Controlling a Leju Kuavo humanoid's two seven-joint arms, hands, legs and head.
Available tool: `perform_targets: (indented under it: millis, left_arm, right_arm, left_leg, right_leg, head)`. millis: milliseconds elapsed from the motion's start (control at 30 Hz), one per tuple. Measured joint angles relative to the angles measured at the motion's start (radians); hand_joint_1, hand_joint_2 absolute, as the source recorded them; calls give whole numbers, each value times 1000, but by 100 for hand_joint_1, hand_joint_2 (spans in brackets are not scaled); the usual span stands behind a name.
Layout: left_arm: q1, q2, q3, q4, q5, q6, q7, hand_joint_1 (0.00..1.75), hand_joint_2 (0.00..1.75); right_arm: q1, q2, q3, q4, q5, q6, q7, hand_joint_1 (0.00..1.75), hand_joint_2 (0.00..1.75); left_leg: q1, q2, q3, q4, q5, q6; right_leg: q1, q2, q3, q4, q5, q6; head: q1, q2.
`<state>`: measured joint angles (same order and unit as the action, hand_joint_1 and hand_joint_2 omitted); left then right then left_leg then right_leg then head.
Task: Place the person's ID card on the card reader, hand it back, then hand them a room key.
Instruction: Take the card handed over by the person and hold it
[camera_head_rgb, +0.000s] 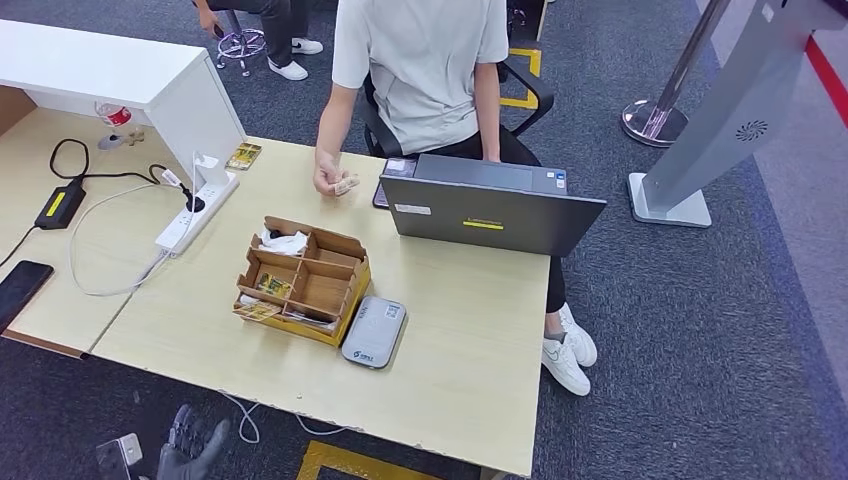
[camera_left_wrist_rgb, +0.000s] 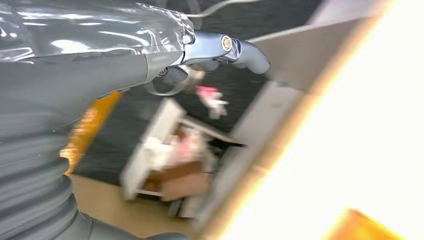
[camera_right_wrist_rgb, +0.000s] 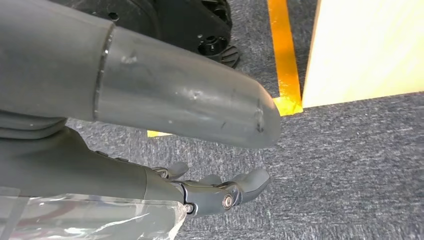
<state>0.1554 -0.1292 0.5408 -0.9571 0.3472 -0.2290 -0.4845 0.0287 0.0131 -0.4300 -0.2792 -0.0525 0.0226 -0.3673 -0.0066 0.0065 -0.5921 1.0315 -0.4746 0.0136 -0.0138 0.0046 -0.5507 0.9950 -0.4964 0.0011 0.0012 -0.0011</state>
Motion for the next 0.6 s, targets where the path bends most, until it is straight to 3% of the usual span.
perform_targets:
  millis: [367,600]
  left_arm:
    - [24,-70,10,-430,18,-8,-78,0,175]
    - [-38,-88,6,-675,-47,22,-120,0,175]
  right_arm:
    - [-17,3,-75,22,22,-7,-14,0,0]
    - [-32,7,-110,35,61,-13,-12,0,0]
  left_leg:
    - [0,0,0,0,0,0]
    - [0,0,0,0,0,0]
  right_leg:
    - [0,0,0,0,0,0]
    - [0,0,0,0,0,0]
  head:
    - [0,0]
    - [0,0]
